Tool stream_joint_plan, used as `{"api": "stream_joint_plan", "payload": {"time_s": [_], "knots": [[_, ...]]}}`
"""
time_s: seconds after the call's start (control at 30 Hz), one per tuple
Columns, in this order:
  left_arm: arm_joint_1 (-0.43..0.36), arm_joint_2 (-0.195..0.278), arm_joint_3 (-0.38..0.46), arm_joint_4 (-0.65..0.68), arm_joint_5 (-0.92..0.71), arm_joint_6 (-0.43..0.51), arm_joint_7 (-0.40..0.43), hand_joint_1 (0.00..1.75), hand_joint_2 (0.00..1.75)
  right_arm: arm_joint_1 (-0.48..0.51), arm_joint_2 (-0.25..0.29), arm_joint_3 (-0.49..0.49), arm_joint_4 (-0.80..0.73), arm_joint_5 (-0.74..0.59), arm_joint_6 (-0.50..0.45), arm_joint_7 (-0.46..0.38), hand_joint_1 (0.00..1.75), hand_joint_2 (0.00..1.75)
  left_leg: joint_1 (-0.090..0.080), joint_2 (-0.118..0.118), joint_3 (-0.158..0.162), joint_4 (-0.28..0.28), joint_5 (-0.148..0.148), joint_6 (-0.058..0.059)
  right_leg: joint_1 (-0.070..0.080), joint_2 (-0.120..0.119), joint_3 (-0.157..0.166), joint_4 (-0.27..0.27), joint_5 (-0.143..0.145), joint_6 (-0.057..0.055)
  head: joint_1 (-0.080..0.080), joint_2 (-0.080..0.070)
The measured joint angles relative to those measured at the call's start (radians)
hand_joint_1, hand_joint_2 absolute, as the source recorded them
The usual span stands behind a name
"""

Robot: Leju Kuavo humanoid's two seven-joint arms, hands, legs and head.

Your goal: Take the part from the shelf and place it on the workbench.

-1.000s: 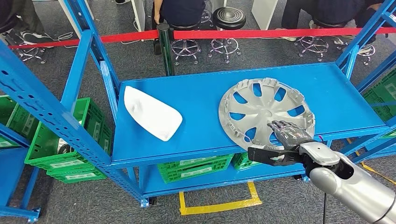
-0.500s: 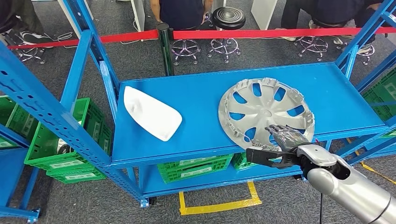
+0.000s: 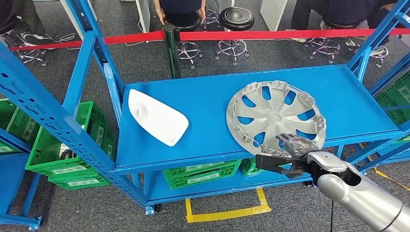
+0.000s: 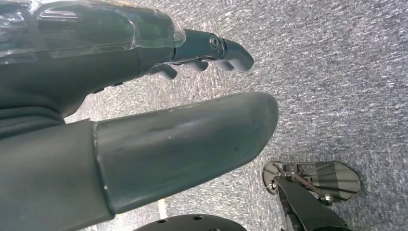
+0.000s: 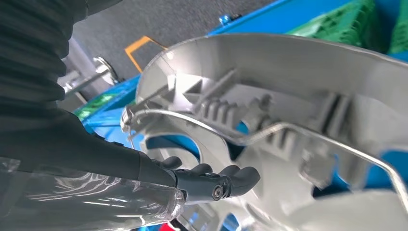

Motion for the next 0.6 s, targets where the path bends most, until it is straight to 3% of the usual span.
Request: {"api": "stream_joint_plan", "payload": {"time_s": [0.6], "knots": [[0.0, -0.001, 0.0, 0.0, 0.0, 0.0, 0.001, 0.0, 0.0, 0.004, -0.005, 0.0, 0.016, -0.07, 0.032, 0.036, 0.0, 1.75, 0.0, -0.004, 0.002, 0.0, 0.0, 0.0, 0.0, 0.0, 0.003, 0.0, 0.0, 0.0, 0.0, 0.0]]}}
